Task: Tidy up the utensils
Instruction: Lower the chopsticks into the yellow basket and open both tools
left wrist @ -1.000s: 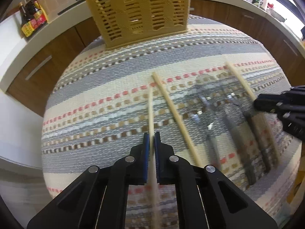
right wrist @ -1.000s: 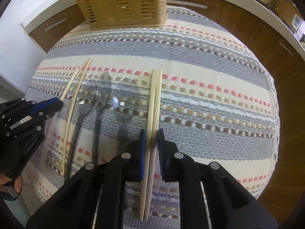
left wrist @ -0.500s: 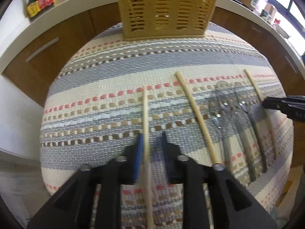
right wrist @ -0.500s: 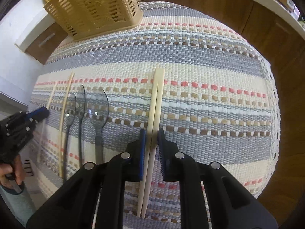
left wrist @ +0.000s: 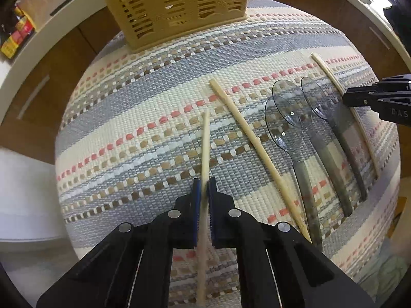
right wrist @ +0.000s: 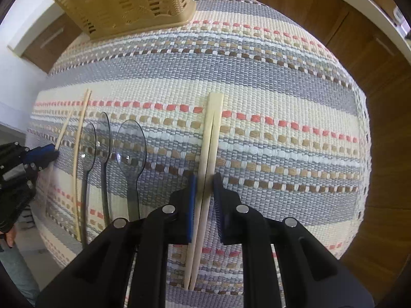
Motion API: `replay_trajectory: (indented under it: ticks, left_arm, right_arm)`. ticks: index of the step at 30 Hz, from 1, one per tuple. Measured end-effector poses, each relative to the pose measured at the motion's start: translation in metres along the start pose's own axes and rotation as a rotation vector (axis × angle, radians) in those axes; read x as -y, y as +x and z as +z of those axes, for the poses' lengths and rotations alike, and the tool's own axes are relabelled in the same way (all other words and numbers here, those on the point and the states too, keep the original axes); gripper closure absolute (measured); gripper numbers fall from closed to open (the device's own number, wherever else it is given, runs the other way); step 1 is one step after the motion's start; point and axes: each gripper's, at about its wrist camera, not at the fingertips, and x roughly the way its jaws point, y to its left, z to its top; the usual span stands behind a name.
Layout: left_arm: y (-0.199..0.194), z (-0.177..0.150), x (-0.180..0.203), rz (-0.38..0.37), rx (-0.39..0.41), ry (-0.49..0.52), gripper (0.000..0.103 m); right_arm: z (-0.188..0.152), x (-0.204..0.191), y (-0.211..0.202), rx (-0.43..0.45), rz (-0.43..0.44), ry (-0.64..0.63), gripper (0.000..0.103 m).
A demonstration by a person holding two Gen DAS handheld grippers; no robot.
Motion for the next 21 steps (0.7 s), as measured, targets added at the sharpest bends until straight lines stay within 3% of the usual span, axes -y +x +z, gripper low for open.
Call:
replay_trajectory:
  ticks: [4,7,13,21]
  left_arm:
    - [-0.014,-0.001,-0.002,-0.031,0.080,-0.049,0.099]
    - [-0.043,0.000,-0.010,-0.045,0.175,-0.084,0.099]
    - [-0.124,0.031,-0.031,-0.063,0.489,-0.136,0.099]
    - [-0.188,0.080,-0.056,-0.033,0.798,-0.194,0.099]
  right_arm:
    - [-0.001,-0.011,-0.006,0.040,0.033,-0.005,0.092]
    - [0.001,-0.008,-0.036,0.146,0.087,-0.020,0.092]
    - [0.024,-0.016,-0.116,0.428,0.144,-0.072,0.092]
    - [0.084,-0.024,-0.174,0.736,0.164,-0.108,0.092]
